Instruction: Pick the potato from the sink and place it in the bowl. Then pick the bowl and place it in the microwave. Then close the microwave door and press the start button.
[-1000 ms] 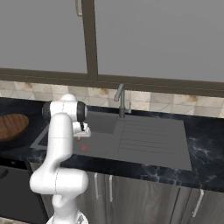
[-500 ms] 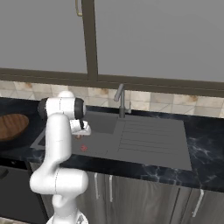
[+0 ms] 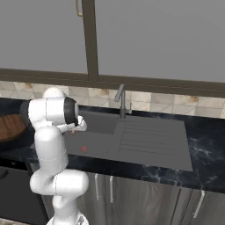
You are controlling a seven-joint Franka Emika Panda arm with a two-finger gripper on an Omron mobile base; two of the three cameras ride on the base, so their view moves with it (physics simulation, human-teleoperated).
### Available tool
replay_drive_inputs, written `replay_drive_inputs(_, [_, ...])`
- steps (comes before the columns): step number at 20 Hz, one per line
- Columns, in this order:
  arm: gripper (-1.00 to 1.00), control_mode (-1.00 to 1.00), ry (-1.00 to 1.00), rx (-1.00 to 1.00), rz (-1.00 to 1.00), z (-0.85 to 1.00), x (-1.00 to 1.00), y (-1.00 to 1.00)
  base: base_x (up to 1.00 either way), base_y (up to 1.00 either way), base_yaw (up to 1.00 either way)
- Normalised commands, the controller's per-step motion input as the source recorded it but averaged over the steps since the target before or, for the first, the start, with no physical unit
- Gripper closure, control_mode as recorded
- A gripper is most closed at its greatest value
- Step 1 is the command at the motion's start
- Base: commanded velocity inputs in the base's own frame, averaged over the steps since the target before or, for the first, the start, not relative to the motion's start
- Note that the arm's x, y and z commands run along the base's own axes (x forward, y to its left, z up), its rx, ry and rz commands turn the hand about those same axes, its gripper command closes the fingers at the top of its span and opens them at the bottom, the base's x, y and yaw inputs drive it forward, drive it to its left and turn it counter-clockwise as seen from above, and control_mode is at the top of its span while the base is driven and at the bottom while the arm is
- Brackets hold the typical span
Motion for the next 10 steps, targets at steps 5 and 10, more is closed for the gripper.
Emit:
replay_drive_inputs(5, [1.00, -1.00, -0.06, 0.01, 0.03, 1.00, -0.82, 0.02, 0.00, 0.00, 0.00])
replay_drive_inputs(10, [1.00, -1.00, -0.09, 0.02, 0.03, 1.00, -0.87, 0.00, 0.00, 0.00, 0.00])
